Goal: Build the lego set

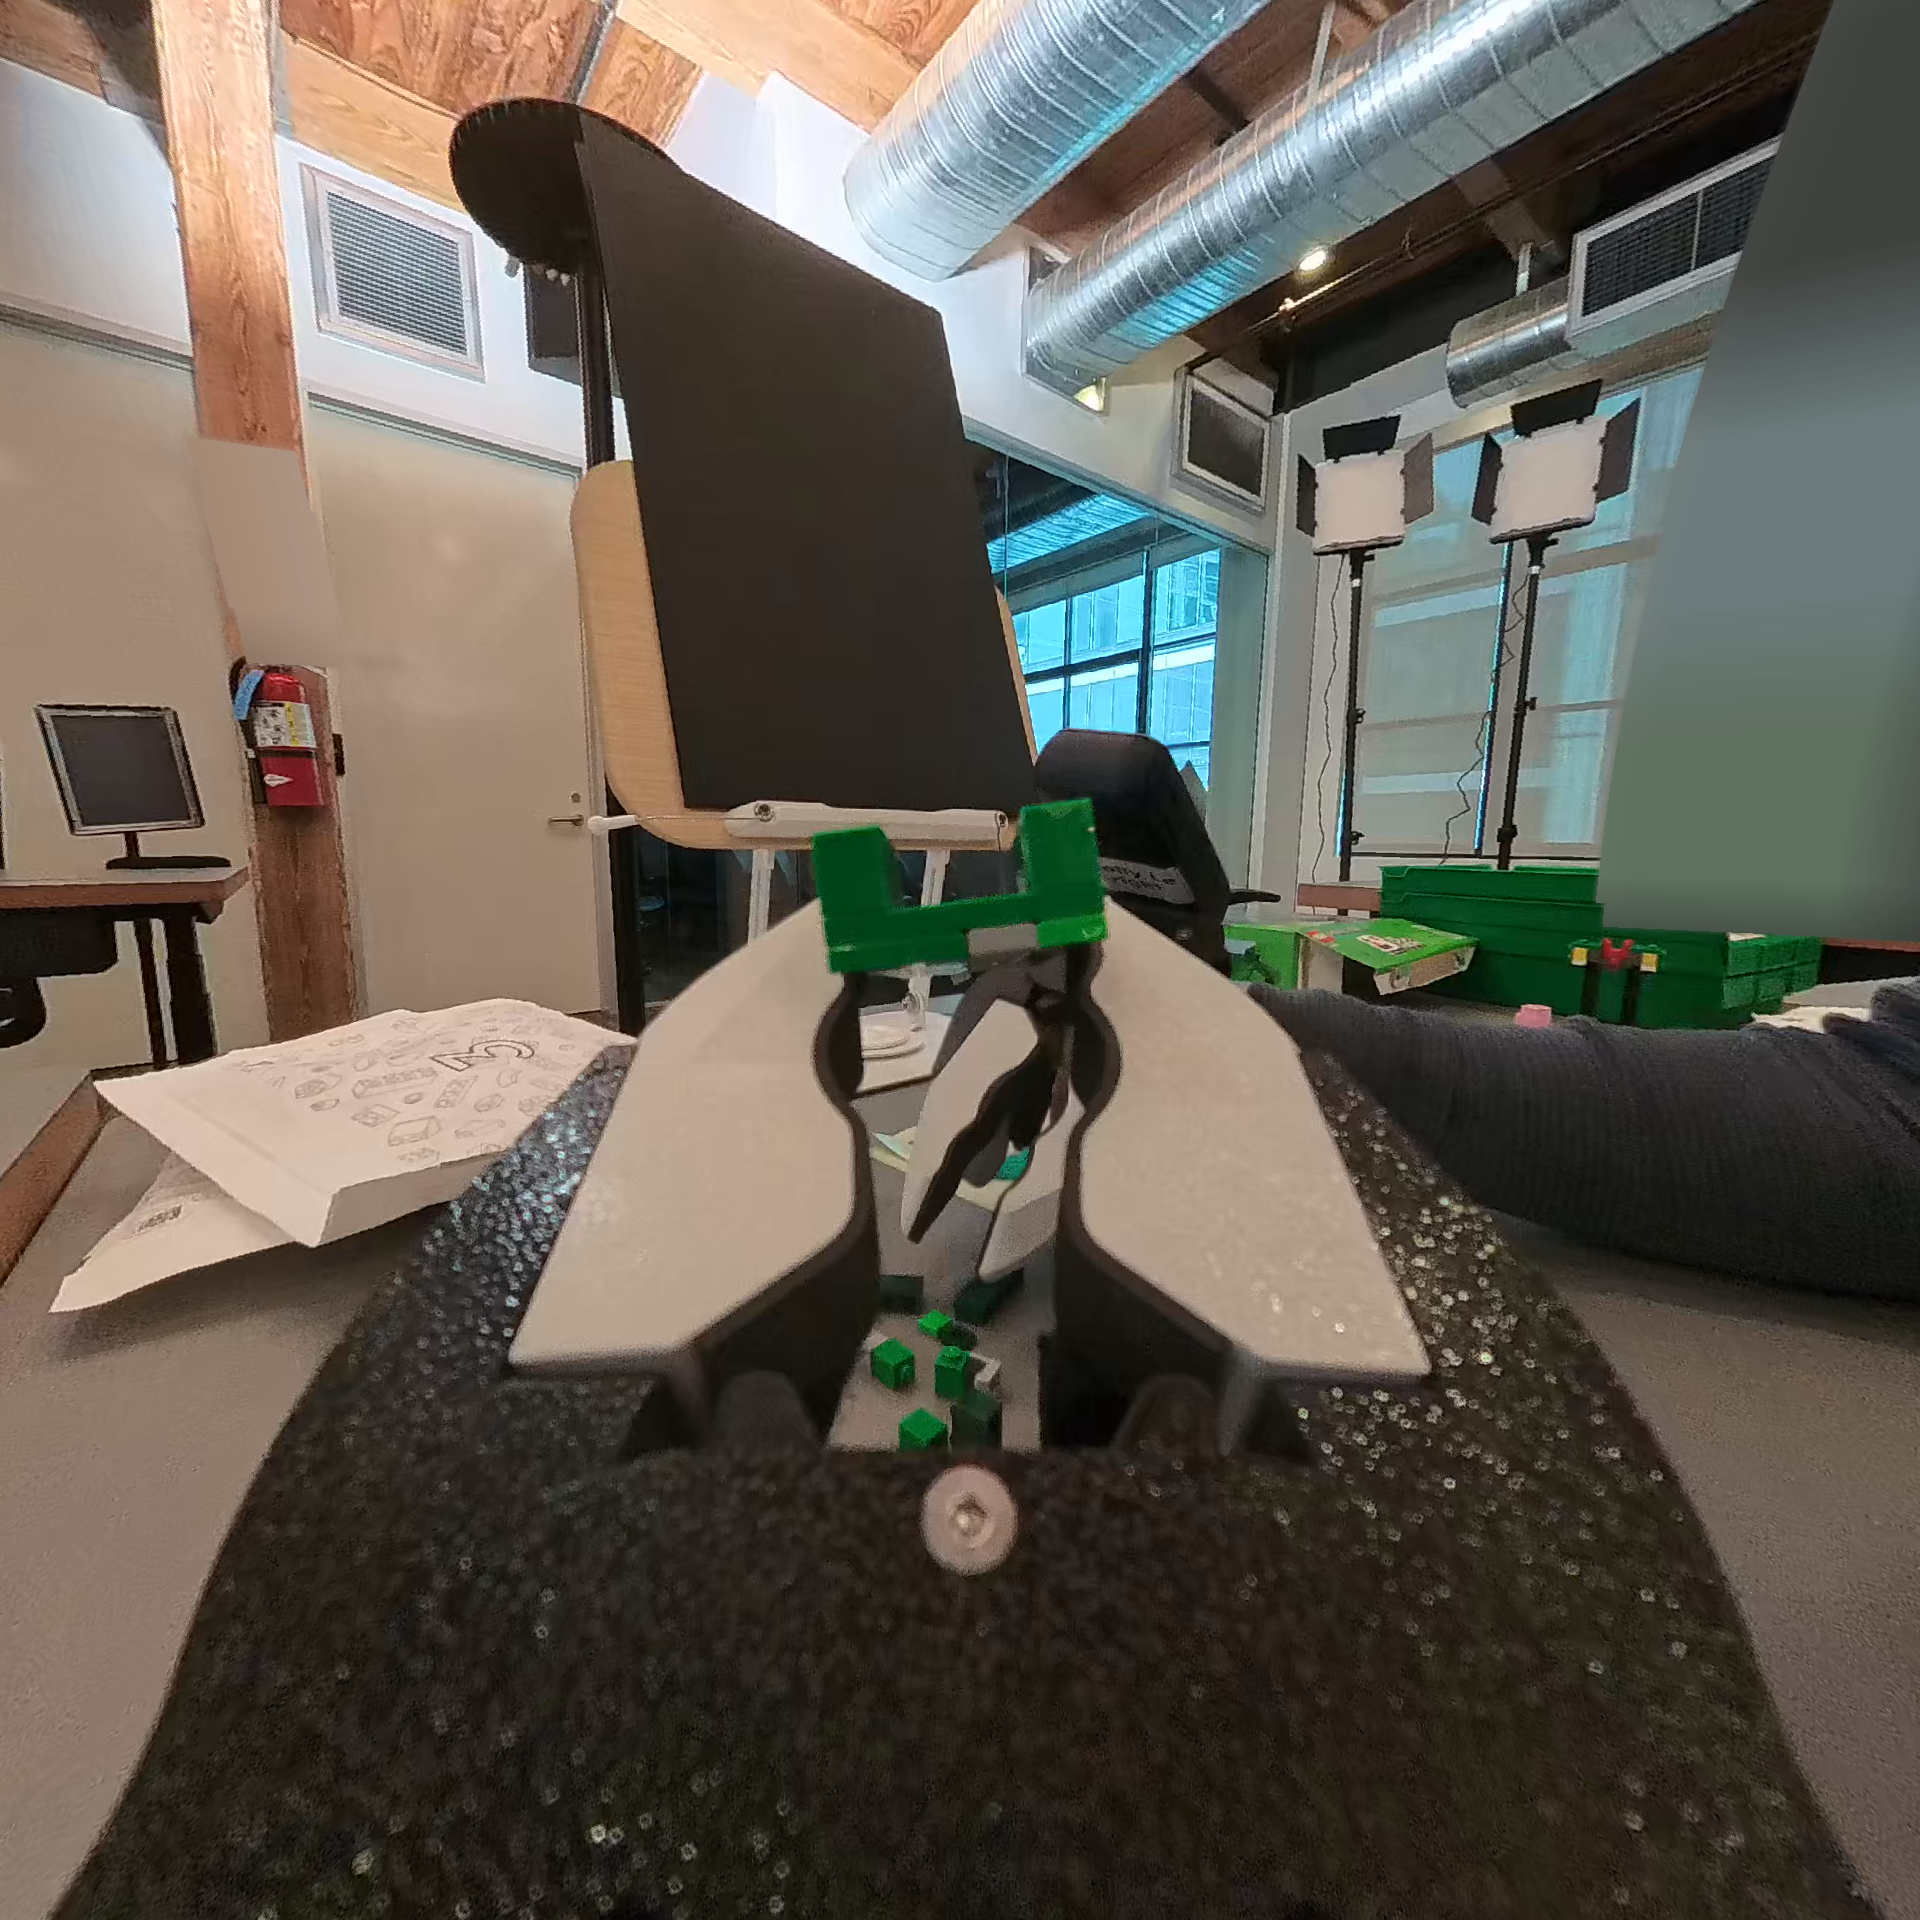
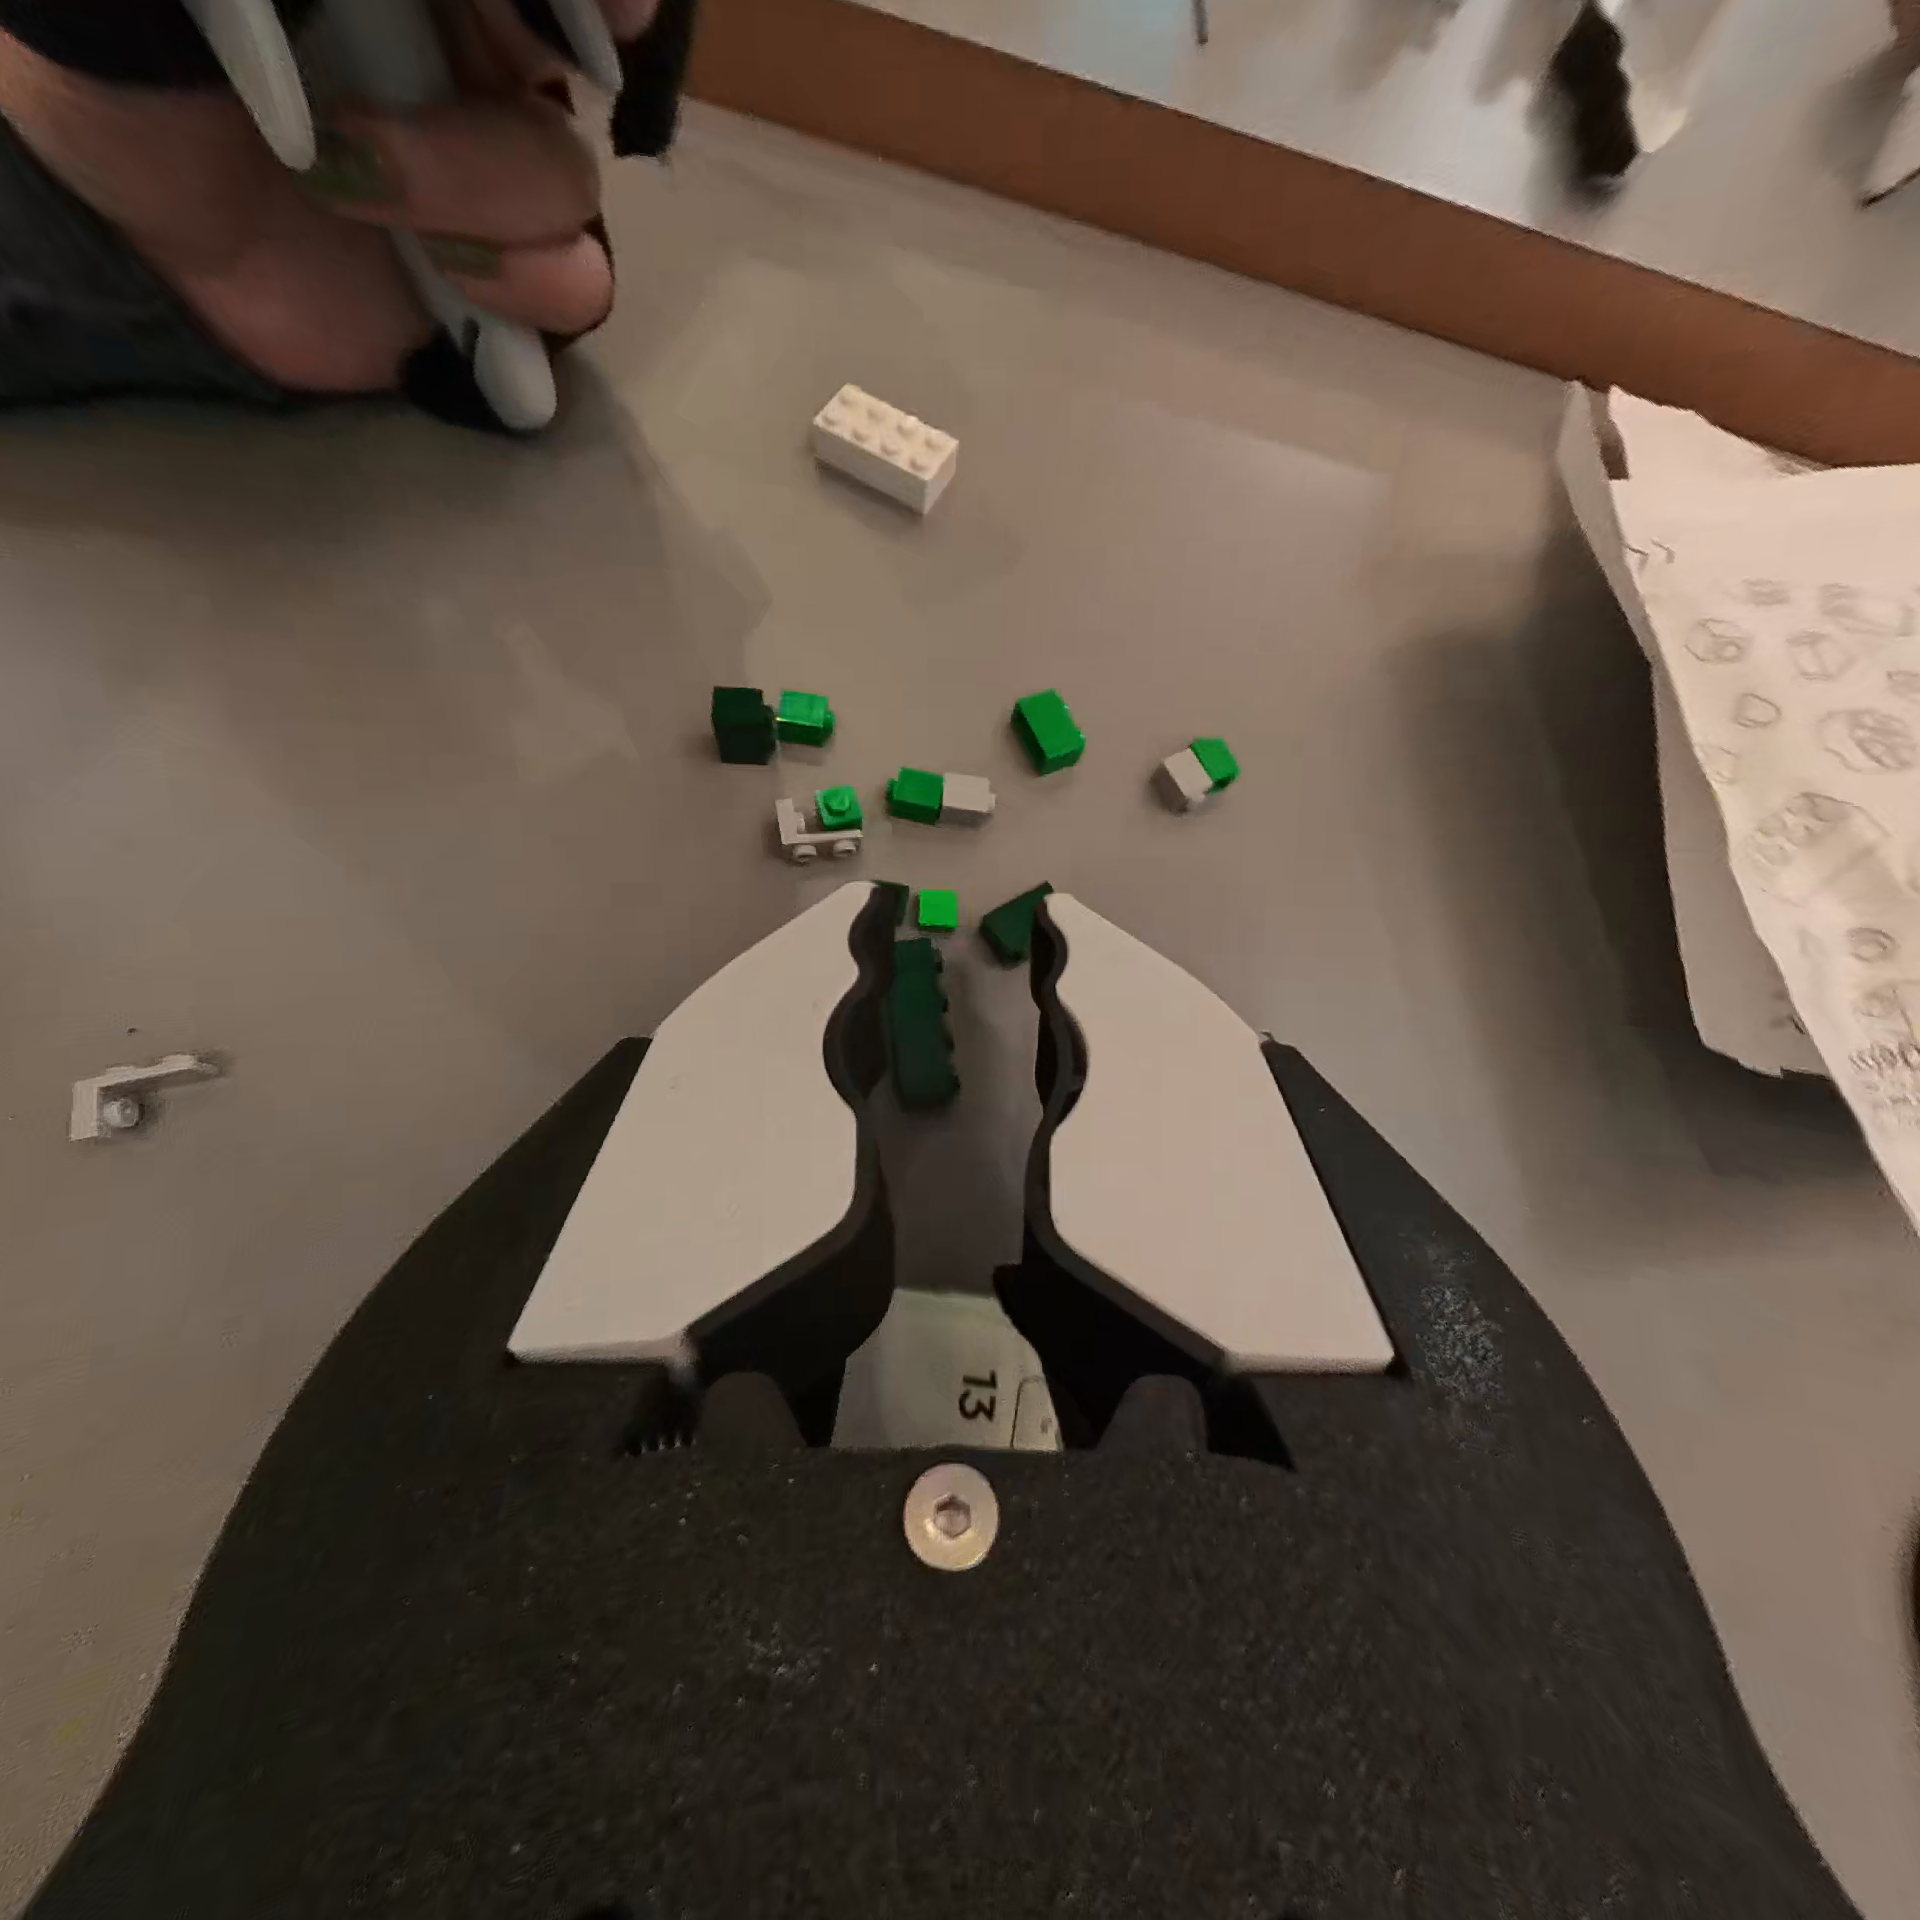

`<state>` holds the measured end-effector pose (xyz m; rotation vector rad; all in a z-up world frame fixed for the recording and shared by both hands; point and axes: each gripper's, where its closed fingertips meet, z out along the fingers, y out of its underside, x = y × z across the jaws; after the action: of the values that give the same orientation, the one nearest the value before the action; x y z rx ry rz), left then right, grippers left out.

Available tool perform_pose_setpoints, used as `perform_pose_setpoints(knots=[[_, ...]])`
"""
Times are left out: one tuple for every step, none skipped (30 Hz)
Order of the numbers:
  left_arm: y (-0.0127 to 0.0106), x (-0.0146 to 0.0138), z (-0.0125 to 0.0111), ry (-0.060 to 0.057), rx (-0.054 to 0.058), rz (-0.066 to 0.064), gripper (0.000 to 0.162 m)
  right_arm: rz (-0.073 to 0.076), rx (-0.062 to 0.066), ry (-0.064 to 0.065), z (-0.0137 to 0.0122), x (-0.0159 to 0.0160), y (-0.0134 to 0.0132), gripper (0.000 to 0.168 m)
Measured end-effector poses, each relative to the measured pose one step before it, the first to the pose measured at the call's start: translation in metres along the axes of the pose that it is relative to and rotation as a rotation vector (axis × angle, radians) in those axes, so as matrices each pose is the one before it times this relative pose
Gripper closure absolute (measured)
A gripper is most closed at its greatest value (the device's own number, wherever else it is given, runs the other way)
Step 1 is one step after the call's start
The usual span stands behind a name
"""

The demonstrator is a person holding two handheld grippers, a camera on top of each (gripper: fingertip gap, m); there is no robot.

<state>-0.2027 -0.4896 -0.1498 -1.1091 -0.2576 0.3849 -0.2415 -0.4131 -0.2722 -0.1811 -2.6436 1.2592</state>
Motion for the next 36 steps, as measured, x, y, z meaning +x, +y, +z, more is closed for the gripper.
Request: perform_pose_setpoints(knots=[[0.00048,0.00066,0.00025,0.0041,-0.0022,0.0013,0.125,-0.0196,-0.0086,-0.0056,0.003,-0.00167,0.00029,0.143],[0.00014,0.00066,0.00008,0.0053,0.0001,-0.0002,0.125,-0.0215,-0.0333,0.0119,0.00223,0.00074,0.00417,0.141],[0.00009,0.0005,0.0001,0.0047,0.0004,-0.0023,0.125,-0.0168,-0.0363,0.0054,0.00126,0.00011,0.00566,0.14],[-0.00001,0.00011,-0.00001,0.0026,0.0007,-0.0032,0.125,0.0006,-0.0104,-0.0097,-0.00023,-0.00145,0.00277,0.14],[-0.0001,-0.00018,-0.00011,0.0,0.0016,-0.0031,0.125,0.0146,0.018,-0.0192,-0.00212,-0.0023,-0.00084,0.14],[-0.00017,-0.00052,-0.00022,-0.0012,0.0024,-0.0029,0.125,0.0157,0.009,-0.0151,-0.00252,-0.00165,0.00034,0.14],[-0.00015,-0.0003,-0.00023,0.0,0.0022,-0.0038,0.125,0.0113,-0.0014,-0.013,-0.0023,-0.00151,0.0022,0.14],[-0.00005,-0.00027,-0.00005,0.0014,0.0014,-0.0049,0.126,0.0091,-0.0117,-0.0139,-0.00161,-0.00175,0.00379,0.14],[0.00006,-0.00014,-0.00011,0.0012,0.0006,-0.004,0.126,0.0099,-0.0163,-0.0126,-0.00081,-0.00142,0.00447,0.14],[0.00029,-0.00009,0.00004,0.0009,-0.0004,-0.0023,0.125,0.0094,-0.0118,-0.0073,-0.0002,-0.00052,0.00367,0.14],[0.00029,0.00008,0.00018,0.0013,-0.0013,-0.0014,0.125,0.0067,0.0042,-0.003,0.0,-0.00001,0.0011,0.141],[0.0003,0.00011,0.00009,0.0006,-0.0015,-0.0006,0.126,0.0041,0.0186,-0.0075,-0.00043,-0.00082,-0.00126,0.142],[0.00014,0.00001,0.00007,0.0003,-0.0007,-0.0003,0.126,0.0023,0.0069,-0.0075,0.0,-0.00091,-0.00015,0.144],[0.0,0.00012,0.00004,0.0011,0.0001,-0.0009,0.126,0.0032,-0.0001,-0.0039,0.00004,-0.00044,-0.00001,0.145],[0.00001,0.00006,0.00004,0.0007,0.0,-0.0009,0.126,0.001,-0.0035,-0.0065,0.00024,-0.001,0.00026,0.147],[0.00006,0.00003,-0.00007,-0.0004,0.0001,0.0001,0.126,0.0004,-0.0054,-0.0148,0.0005,-0.00232,0.00011,0.152],[-0.00004,0.00003,-0.00007,-0.0006,0.0001,0.0011,0.125,0.0007,-0.0069,-0.011,0.00063,-0.00166,0.00023,0.156],[0.00009,0.00006,0.00007,-0.0007,-0.0003,0.0016,0.125,-0.0002,-0.0024,0.0009,0.00046,-0.00008,-0.0003,0.157],[0.00013,0.00003,0.00009,-0.0004,-0.0005,0.0014,0.125,-0.0021,-0.0004,0.0011,0.00042,-0.00019,-0.0004,0.157],[0.00012,0.00011,0.00009,0.0,-0.0011,0.0009,0.125,-0.0005,0.0008,-0.0013,0.00031,-0.00049,-0.00036,0.157],[0.00029,0.00007,0.00015,0.0,-0.0013,0.0007,0.125,0.001,0.0007,-0.0023,0.00026,-0.00041,-0.0003,0.157],[0.0001,-0.00004,0.00005,-0.0004,-0.0004,0.0003,0.125,0.0006,0.0003,-0.0004,0.00023,-0.00023,-0.00024,0.157],[0.00003,-0.00015,-0.00007,-0.0005,0.0003,-0.0007,0.125,0.0018,0.0008,-0.001,0.00021,-0.00019,-0.00039,0.157],[-0.00012,-0.00011,0.0,-0.0006,0.0007,-0.0014,0.125,0.0039,0.0026,-0.0066,0.0002,-0.00095,-0.00063,0.157],[-0.00018,-0.00033,-0.00011,-0.0012,0.0014,-0.0019,0.125,0.0056,0.0024,-0.008,0.00029,-0.00098,-0.0007,0.157],[-0.00025,-0.00035,-0.00017,-0.0014,0.0023,-0.0026,0.125,0.0042,-0.0041,-0.0002,0.00047,0.00006,-0.00005,0.157],[-0.0004,-0.00045,-0.00016,-0.0017,0.0032,-0.0036,0.125,-0.0046,-0.0078,0.0021,0.00046,-0.00005,0.00031,0.157],[-0.00077,-0.00075,-0.00022,-0.0031,0.0052,-0.0048,0.125,-0.0083,0.0008,0.0019,0.00071,-0.00058,-0.00062,0.157],[-0.00124,-0.00094,-0.00037,-0.0044,0.0089,-0.007,0.125,-0.0044,0.0054,0.0028,0.00095,-0.00024,-0.00141,0.157],[-0.00151,-0.0013,-0.00065,-0.0055,0.0115,-0.0095,0.126,0.0023,0.0102,0.0073,0.00058,0.00052,-0.00259,0.152],[-0.00169,-0.00161,-0.00094,-0.0068,0.0127,-0.0116,0.126,0.0021,0.0195,0.0119,-0.0007,0.00133,-0.00529,0.139],[-0.0018,-0.00172,-0.00112,-0.0059,0.0122,-0.0158,0.126,-0.0078,0.0346,0.0359,-0.00228,0.00436,-0.00895,0.126],[-0.00126,-0.0012,-0.00075,-0.0004,0.0081,-0.0216,0.126,-0.0345,0.0559,0.0721,-0.00371,0.00821,-0.01366,0.111],[-0.00017,-0.00061,-0.00026,0.0055,0.001,-0.0262,0.126,-0.0642,0.0791,0.073,-0.0046,0.00529,-0.01793,0.105],[0.00093,0.0006,0.00043,0.0148,-0.0061,-0.0307,0.125,-0.0875,0.0956,0.0587,-0.00469,0.0003,-0.02114,0.107],[0.00199,0.00215,0.00096,0.0276,-0.0117,-0.0366,0.126,-0.0957,0.094,0.0751,-0.00338,0.00102,-0.02263,0.111]])
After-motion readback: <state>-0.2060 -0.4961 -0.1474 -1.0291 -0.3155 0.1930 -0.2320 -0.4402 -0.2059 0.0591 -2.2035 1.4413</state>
